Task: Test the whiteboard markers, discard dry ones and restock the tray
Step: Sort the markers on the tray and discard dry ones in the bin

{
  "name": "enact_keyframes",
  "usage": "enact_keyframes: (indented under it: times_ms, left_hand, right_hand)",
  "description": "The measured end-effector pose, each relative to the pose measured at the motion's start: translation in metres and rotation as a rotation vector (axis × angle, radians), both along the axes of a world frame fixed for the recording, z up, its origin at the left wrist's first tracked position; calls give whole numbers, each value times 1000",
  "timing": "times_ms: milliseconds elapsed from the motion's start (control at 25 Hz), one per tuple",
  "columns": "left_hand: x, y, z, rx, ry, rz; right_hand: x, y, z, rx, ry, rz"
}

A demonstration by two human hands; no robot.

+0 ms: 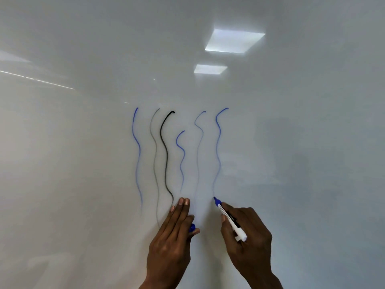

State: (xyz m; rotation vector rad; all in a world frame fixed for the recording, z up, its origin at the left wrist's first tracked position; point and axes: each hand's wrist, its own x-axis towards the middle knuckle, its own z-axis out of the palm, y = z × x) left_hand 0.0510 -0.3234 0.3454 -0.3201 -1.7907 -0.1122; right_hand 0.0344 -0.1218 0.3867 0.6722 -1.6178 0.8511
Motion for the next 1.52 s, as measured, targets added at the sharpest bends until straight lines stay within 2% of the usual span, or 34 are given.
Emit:
enact_keyframes:
  times_ms: [120, 160, 280, 360, 440, 520, 600, 680, 760, 880, 1160, 1520]
  left_hand:
    - [7, 1, 2, 43, -48, -49]
    - [12, 2, 2, 52, -62, -62]
    - [37, 6, 2, 161, -115, -146]
    - [63, 16, 2, 445, -214, -278]
    - [90, 30, 2, 863, -347, -427]
    - [108, 38, 3, 1351, -517, -634]
    - [117, 37, -1, 1723, -629, -800]
    - [126, 36, -9, 1950, -684, -896]
    - [132, 34, -19, 2080, -700, -924]
    - [140, 32, -33, 2179, -689, -906]
    - [150, 39, -46, 2187, -712, -821]
    - [151, 62, -61, 1976, -787, -657]
  right_hand:
    - [16, 6, -29, 36, -157, 66]
    - [23, 8, -34, -8, -250, 117]
    - [45, 12, -41, -321, -552, 393]
    - [60, 14, -42, -493, -669, 564]
    - [77, 14, -42, -567, -751, 688]
    - [93, 12, -48, -552, -848, 763]
    - [105, 7, -60, -447, -937, 803]
    - [116, -1, -74, -352, -974, 806]
    - [124, -11, -85, -339, -1008, 800]
    - [130, -18, -101, -347, -1043, 779]
    - [131, -15, -120, -235, -1039, 706]
    - [131, -3, -134, -6, -900, 562]
